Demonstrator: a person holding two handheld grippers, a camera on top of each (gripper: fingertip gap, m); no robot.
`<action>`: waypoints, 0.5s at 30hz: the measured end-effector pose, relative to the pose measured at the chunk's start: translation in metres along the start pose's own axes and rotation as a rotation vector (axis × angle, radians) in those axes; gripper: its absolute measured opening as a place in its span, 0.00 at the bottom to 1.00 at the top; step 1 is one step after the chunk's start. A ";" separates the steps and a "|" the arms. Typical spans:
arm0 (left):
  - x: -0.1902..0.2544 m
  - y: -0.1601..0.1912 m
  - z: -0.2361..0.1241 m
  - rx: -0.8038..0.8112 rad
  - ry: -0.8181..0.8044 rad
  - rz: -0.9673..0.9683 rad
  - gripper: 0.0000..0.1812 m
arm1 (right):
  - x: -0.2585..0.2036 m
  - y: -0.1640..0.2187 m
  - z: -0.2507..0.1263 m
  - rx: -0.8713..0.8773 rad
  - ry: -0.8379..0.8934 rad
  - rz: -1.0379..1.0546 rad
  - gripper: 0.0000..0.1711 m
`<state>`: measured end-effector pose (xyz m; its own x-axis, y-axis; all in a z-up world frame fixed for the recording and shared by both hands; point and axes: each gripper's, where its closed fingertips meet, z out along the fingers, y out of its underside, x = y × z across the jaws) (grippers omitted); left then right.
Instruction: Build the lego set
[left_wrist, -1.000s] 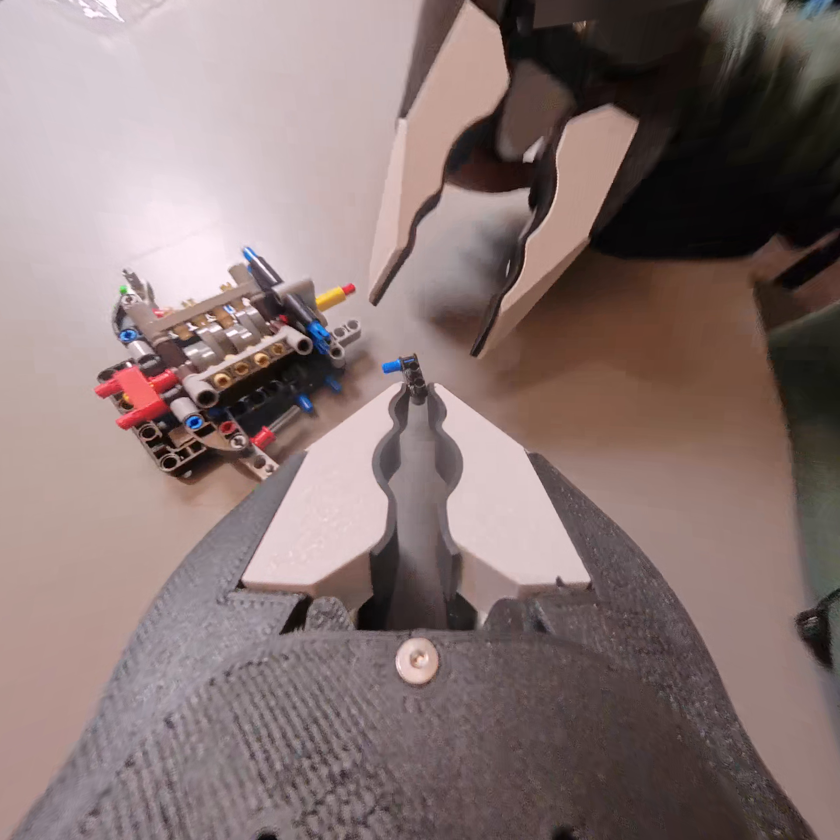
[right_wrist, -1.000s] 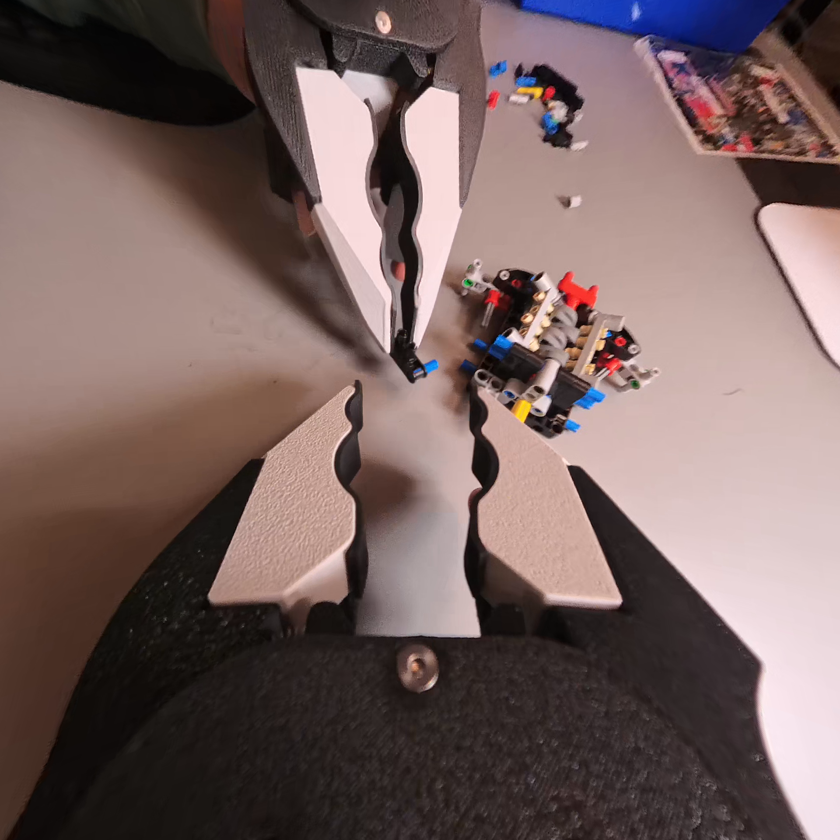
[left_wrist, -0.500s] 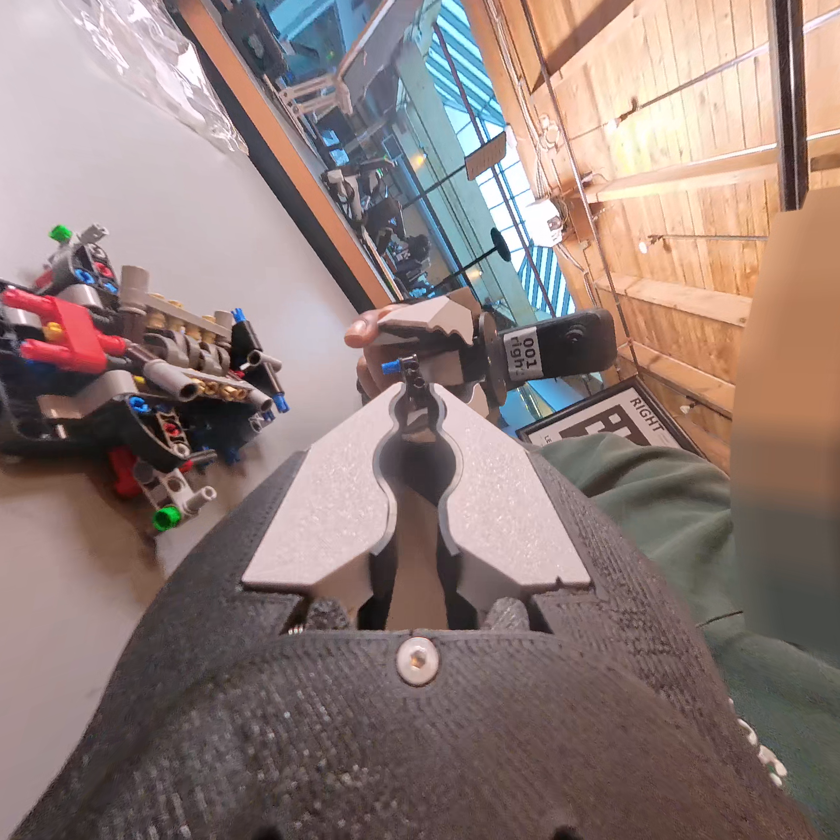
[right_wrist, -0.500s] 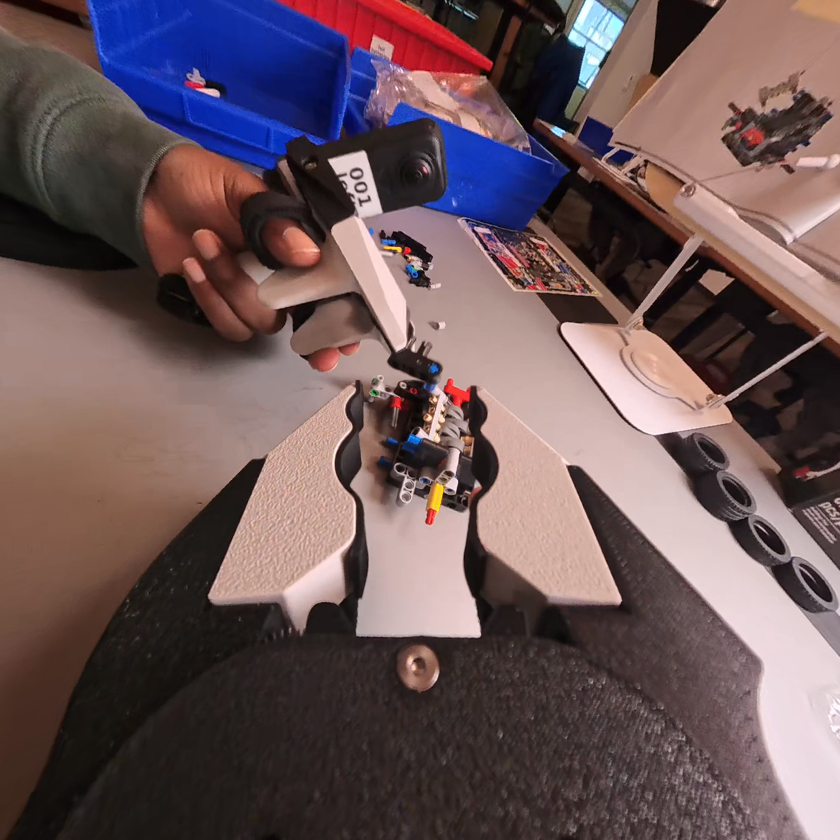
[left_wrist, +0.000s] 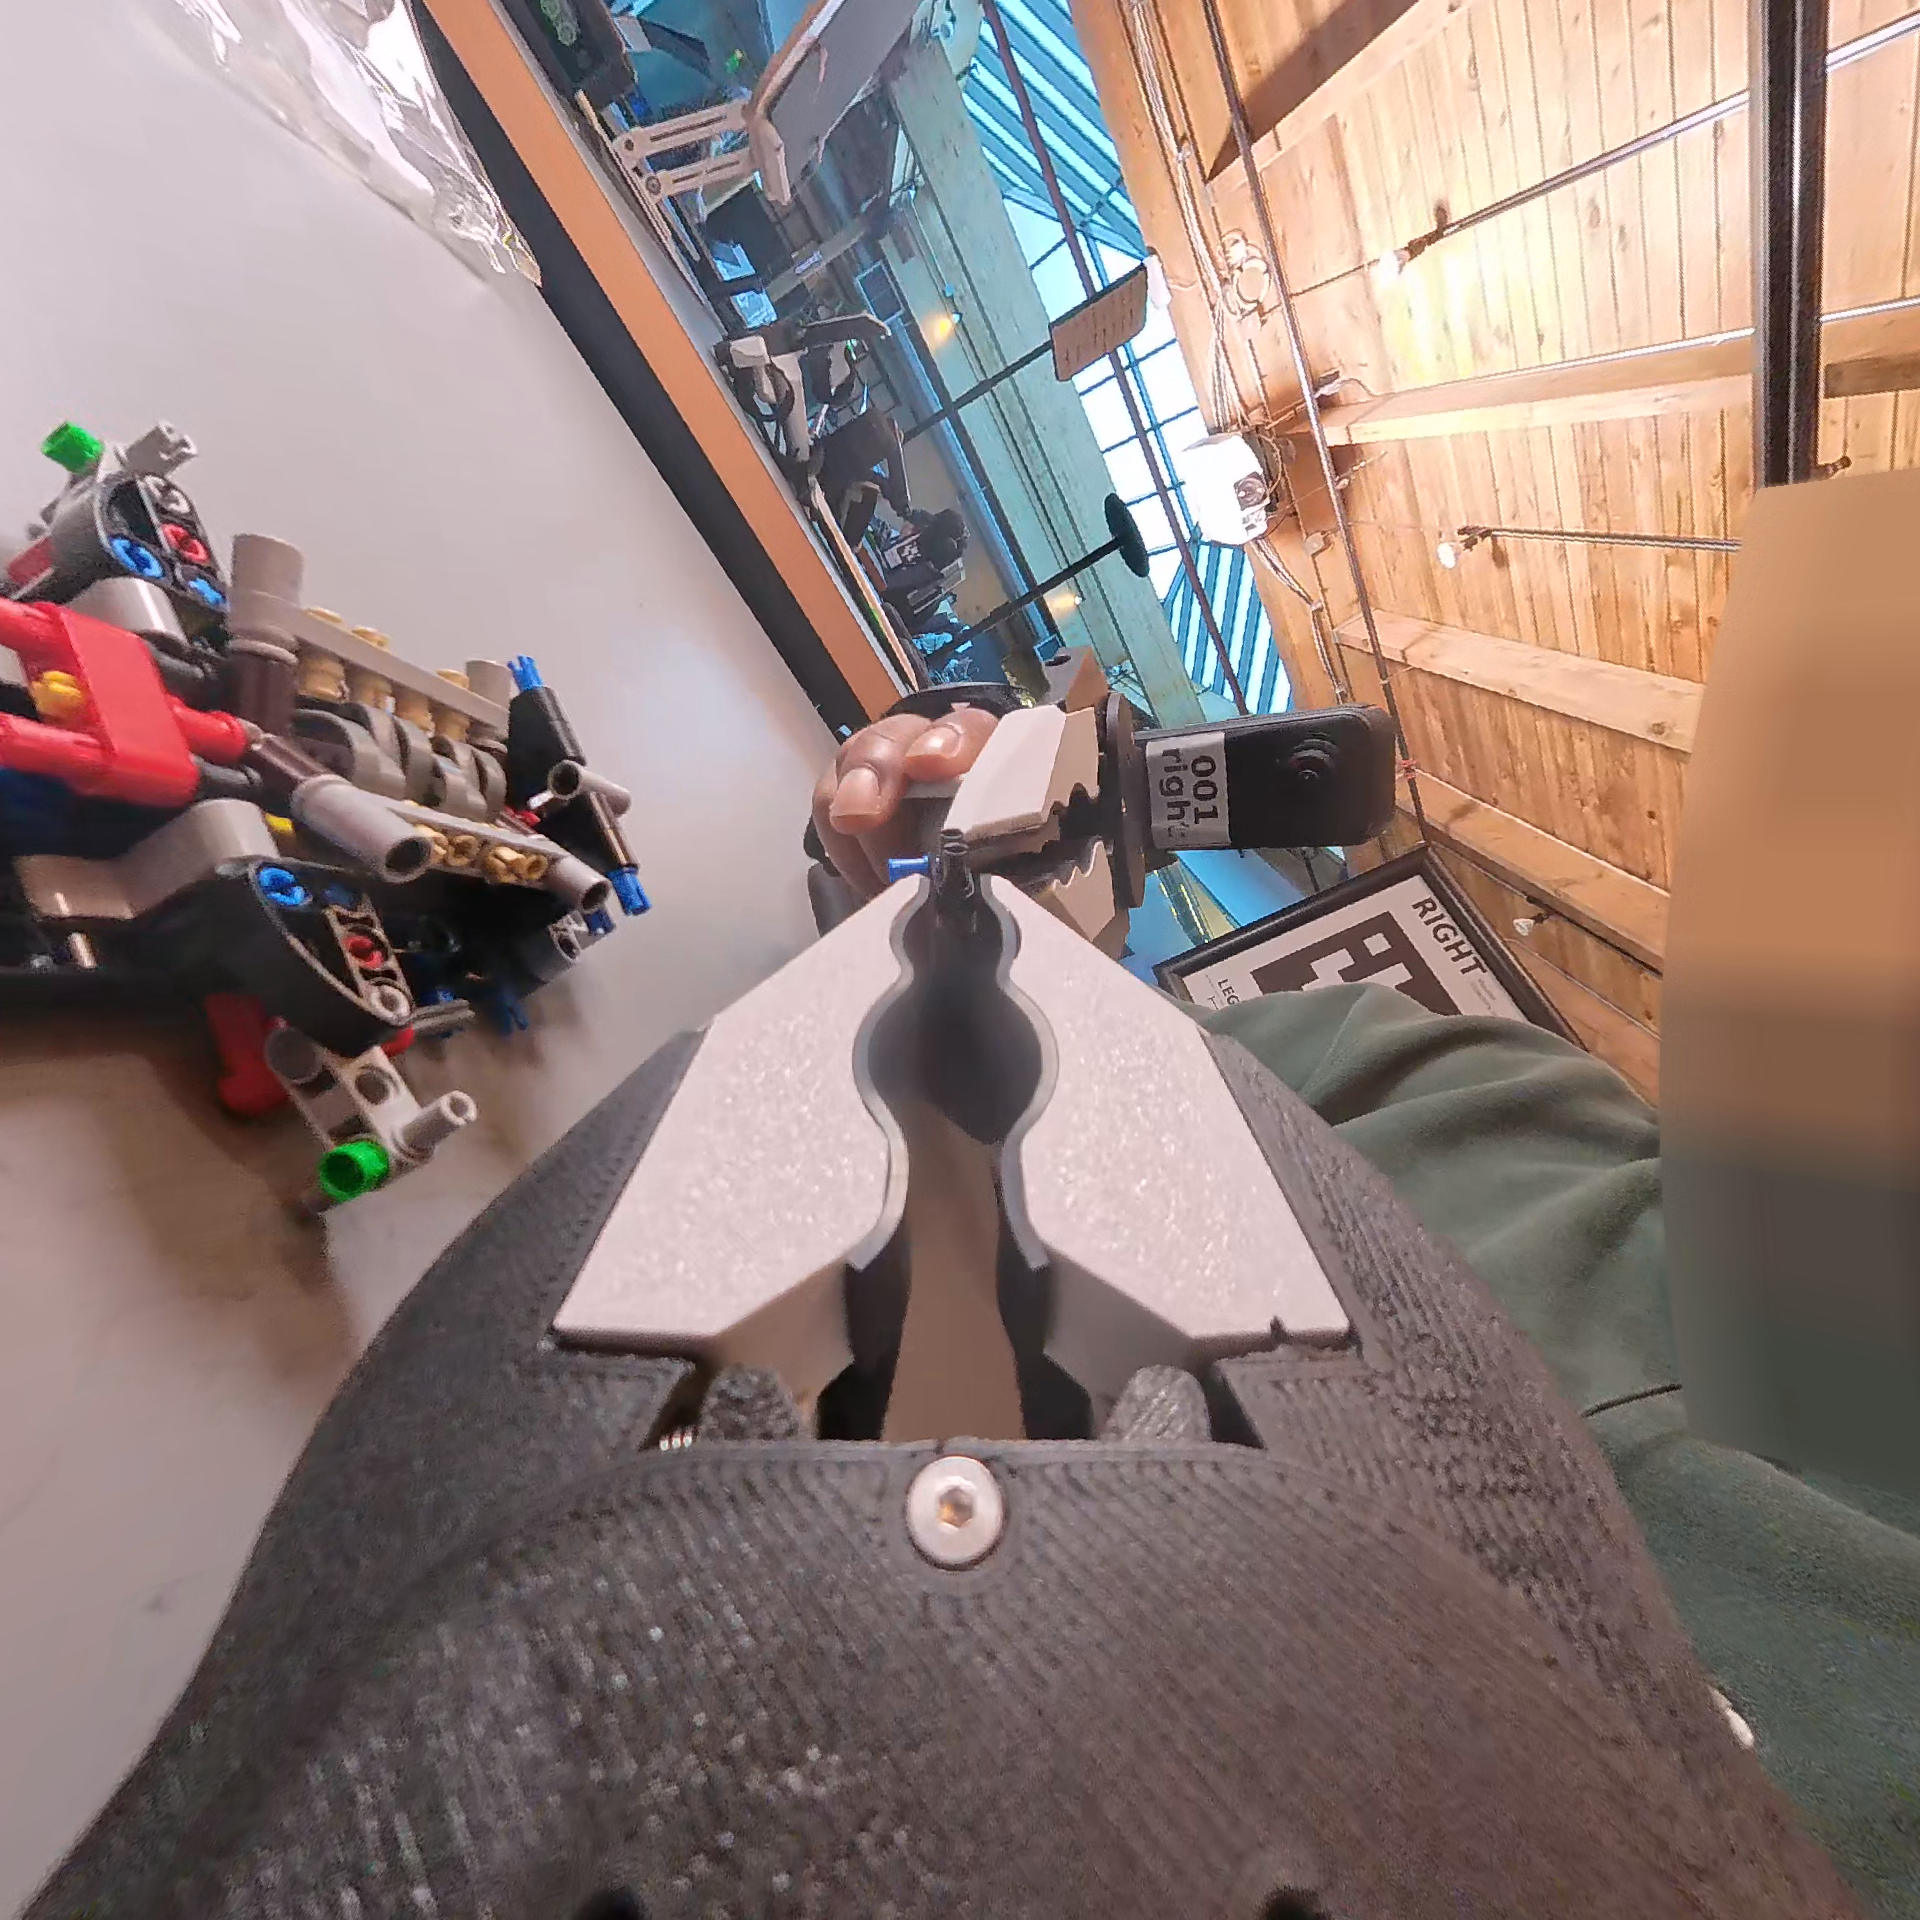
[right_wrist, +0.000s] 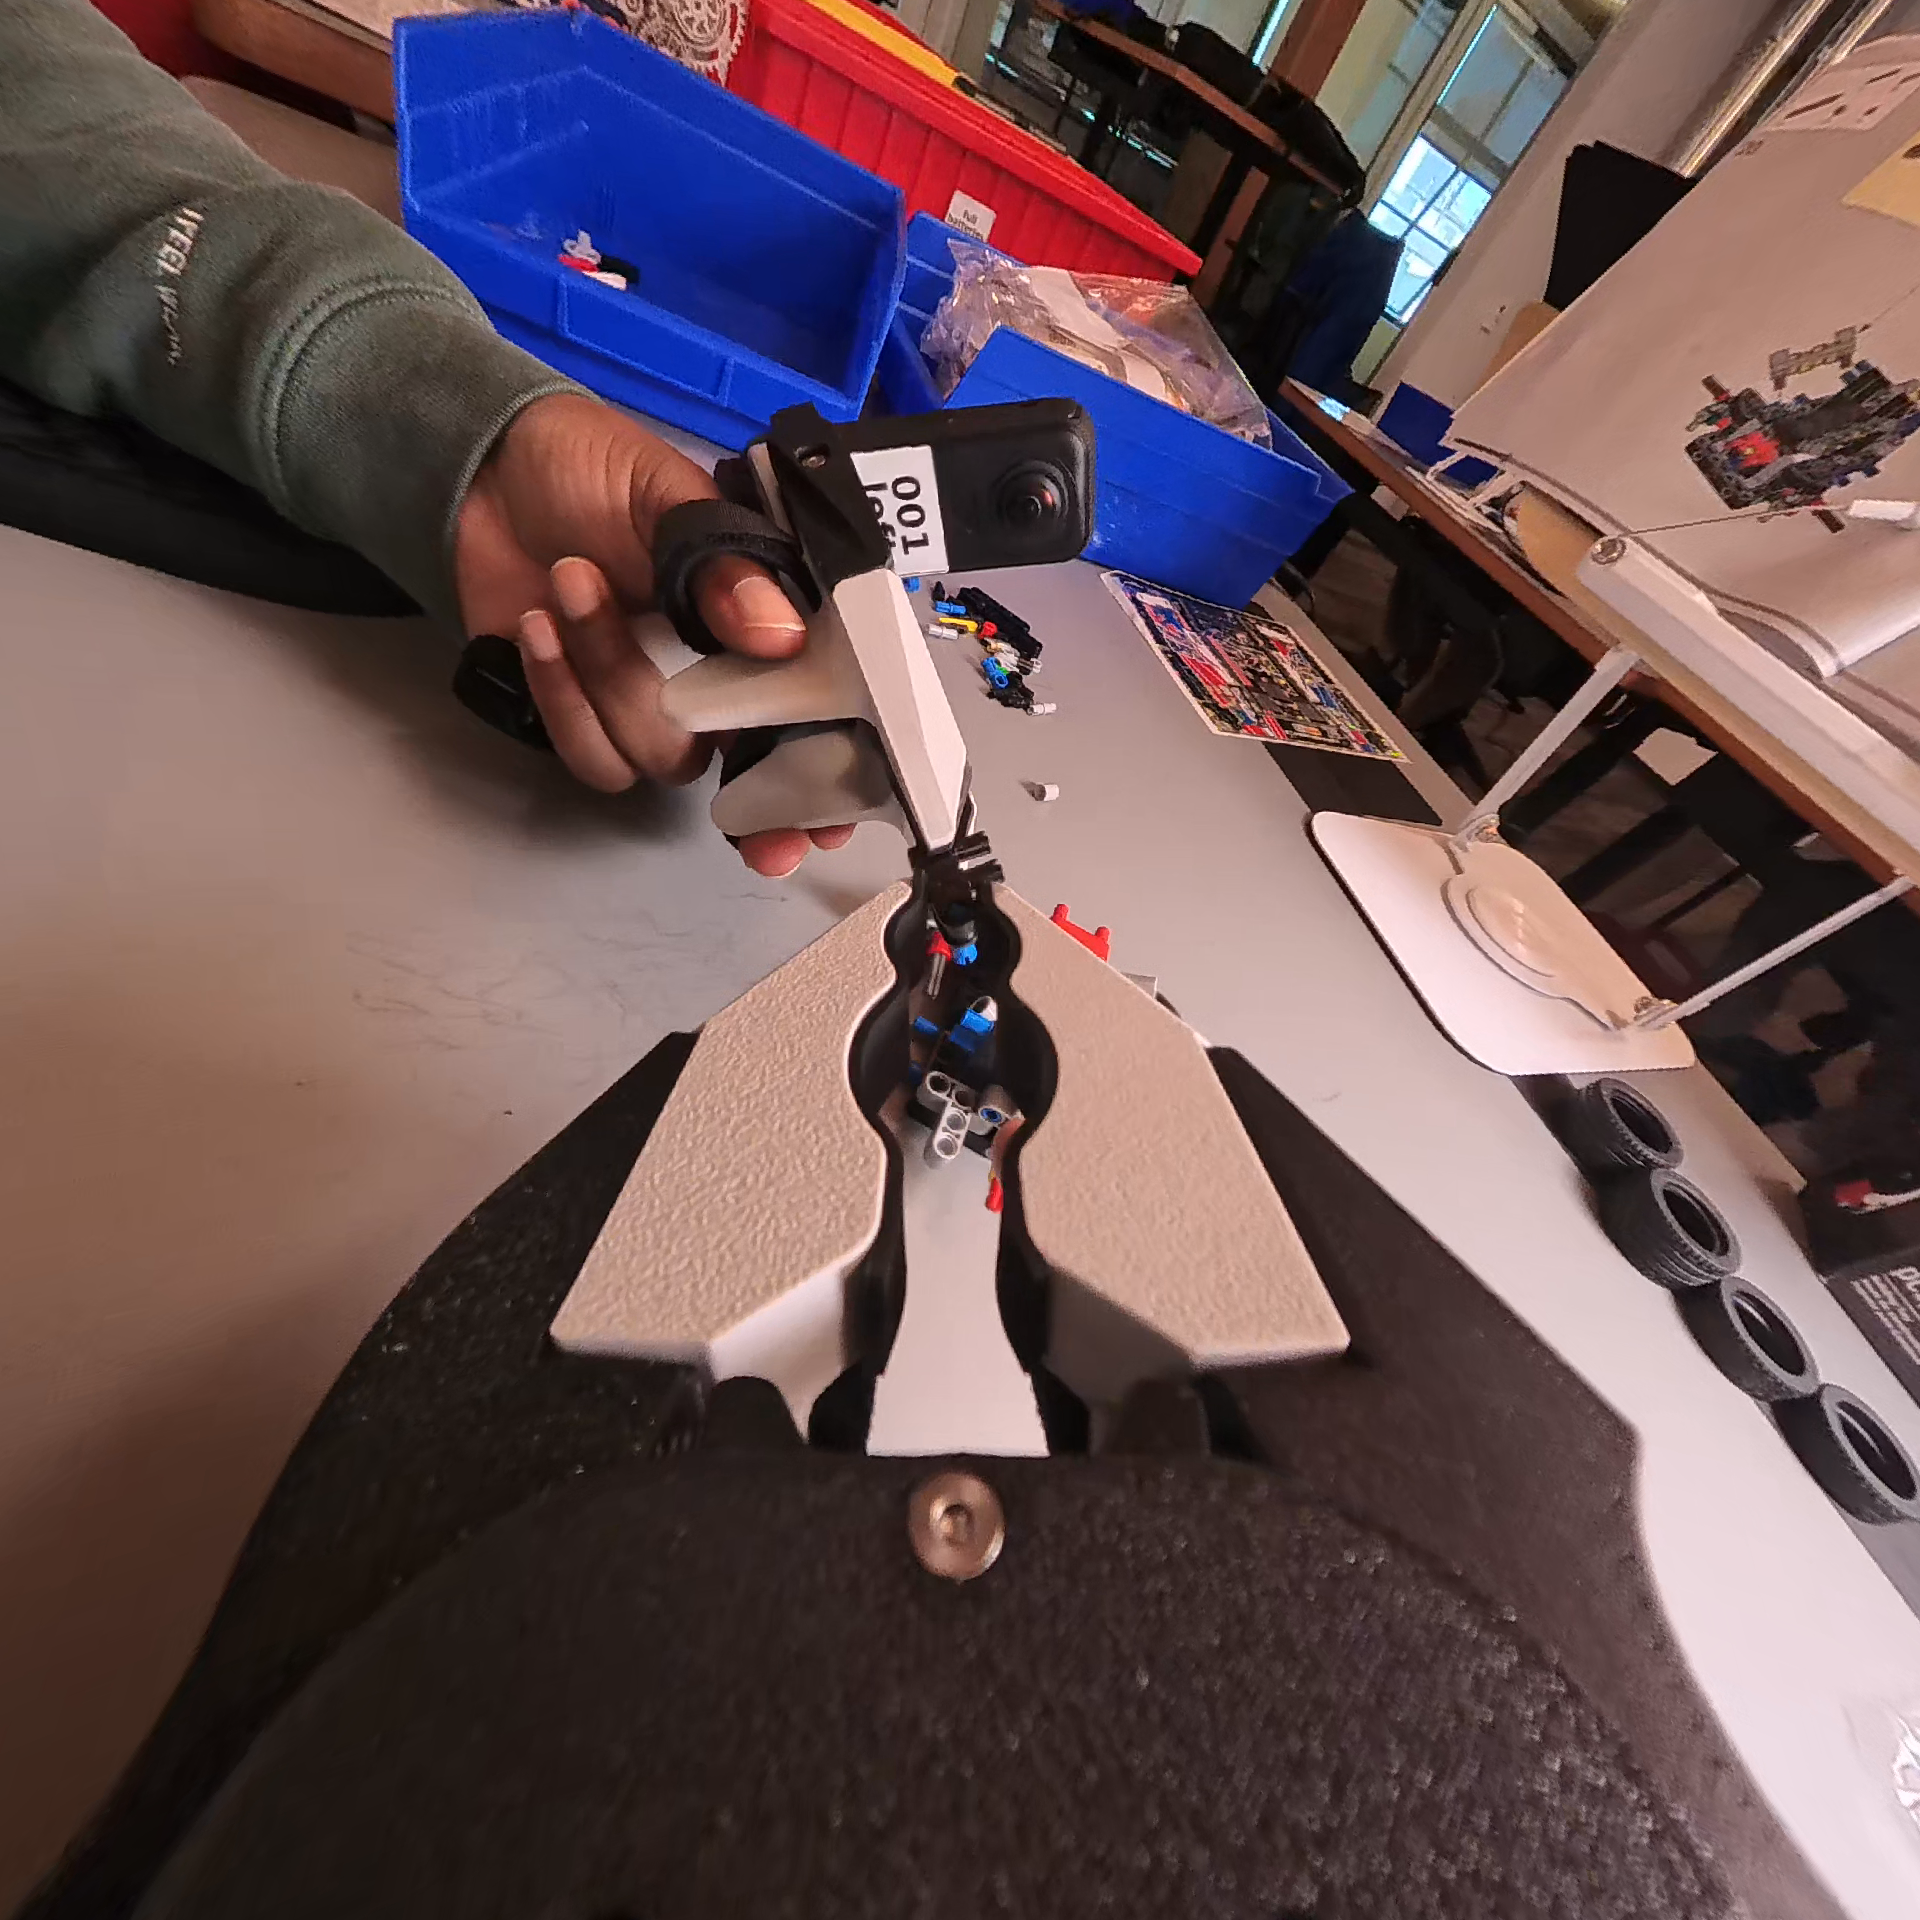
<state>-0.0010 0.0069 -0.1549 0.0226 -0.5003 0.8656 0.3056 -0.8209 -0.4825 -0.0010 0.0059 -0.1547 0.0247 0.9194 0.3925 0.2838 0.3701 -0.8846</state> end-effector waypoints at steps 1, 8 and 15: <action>0.000 0.000 0.000 0.001 -0.002 0.002 0.03 | 0.000 0.000 0.000 0.000 -0.002 0.006 0.04; 0.001 -0.001 0.000 0.011 0.003 -0.015 0.03 | 0.000 0.000 0.000 0.013 -0.032 0.080 0.03; 0.008 -0.013 -0.006 0.042 -0.039 0.179 0.13 | 0.009 0.004 -0.002 0.037 -0.164 0.543 0.03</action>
<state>-0.0101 0.0117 -0.1422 0.1164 -0.6257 0.7713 0.3327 -0.7071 -0.6239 0.0025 0.0152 -0.1538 0.0078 0.9867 -0.1624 0.2379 -0.1596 -0.9581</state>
